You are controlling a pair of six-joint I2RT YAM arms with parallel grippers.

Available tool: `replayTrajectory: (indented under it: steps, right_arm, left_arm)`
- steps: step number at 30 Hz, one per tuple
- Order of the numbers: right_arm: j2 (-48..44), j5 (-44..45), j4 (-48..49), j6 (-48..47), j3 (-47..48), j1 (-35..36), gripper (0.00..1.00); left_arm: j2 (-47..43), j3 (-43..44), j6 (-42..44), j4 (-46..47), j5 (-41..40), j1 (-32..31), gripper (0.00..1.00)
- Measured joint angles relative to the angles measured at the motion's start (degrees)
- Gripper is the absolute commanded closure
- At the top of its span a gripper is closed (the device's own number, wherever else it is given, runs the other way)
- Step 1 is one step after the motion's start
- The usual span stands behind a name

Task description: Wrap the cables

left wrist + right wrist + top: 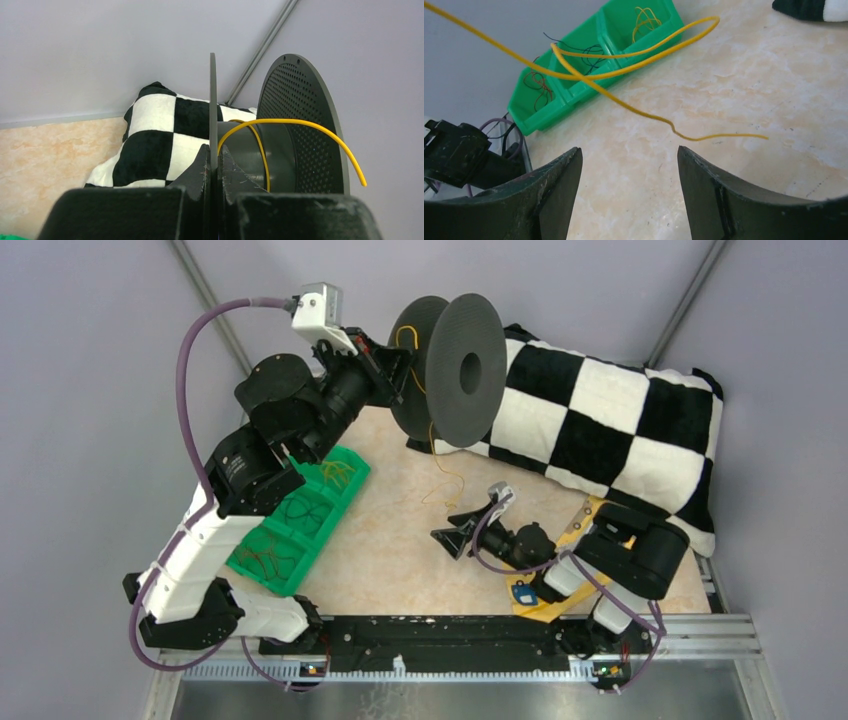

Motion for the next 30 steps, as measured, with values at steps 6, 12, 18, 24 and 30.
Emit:
replayTrajectory:
  steps: [6,12,18,24,30]
  right_arm:
    - [3.4,2.2,1.1,0.5,3.7,0.0,0.29]
    - [3.4,3.9,1.9,0.5,3.8,0.0,0.25]
    - [3.5,5.6,2.0,1.1,3.6,0.0,0.27]
    - [6.6,6.0,2.2,1.7,5.7,0.0,1.00]
    - [8.5,8.3,2.8,4.2,7.3,0.0,1.00]
  left_arm:
    - [0.0,0.2,0.0,0.0,0.3,0.0,1.00]
    - [-0.2,0.2,0.1,-0.2,0.2,0.0,1.00]
    - [-1.3,0.2,0.0,-0.1,0.2,0.0,1.00]
    - [-2.2,0.2,0.0,-0.1,0.2,0.0,1.00]
    - [-2.6,0.2,0.2,-0.1,-0.6,0.0,1.00]
